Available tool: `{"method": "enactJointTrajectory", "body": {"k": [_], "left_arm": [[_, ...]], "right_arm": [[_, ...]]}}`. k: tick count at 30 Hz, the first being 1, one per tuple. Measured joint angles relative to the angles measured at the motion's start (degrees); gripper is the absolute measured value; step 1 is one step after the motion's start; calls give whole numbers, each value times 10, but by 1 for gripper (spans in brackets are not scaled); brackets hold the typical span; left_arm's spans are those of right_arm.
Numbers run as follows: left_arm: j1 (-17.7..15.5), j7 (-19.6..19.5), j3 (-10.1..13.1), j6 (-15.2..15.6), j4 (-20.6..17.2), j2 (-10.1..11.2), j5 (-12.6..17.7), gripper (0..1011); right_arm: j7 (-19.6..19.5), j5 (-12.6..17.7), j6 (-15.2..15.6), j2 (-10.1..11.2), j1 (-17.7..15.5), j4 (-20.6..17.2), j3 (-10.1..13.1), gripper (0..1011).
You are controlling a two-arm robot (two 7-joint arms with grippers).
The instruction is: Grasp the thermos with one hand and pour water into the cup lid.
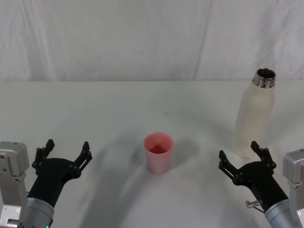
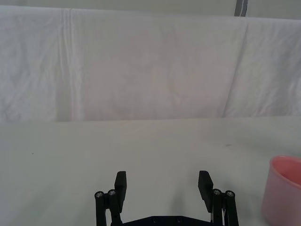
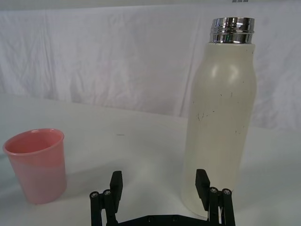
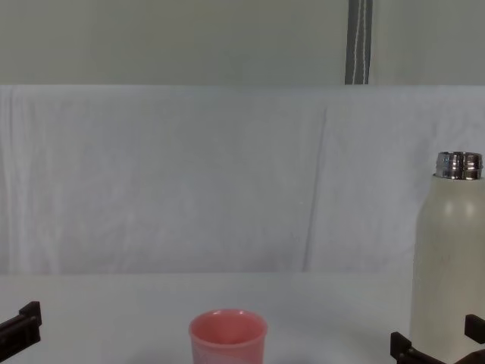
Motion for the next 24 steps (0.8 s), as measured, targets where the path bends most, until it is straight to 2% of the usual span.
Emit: {"method": "enactJointTrajectory", "body": {"k": [24], "left_arm": [[0,0,0,0,0,0,0,1001]], "right_arm": [[0,0,0,0,0,0,0,1001]]}}
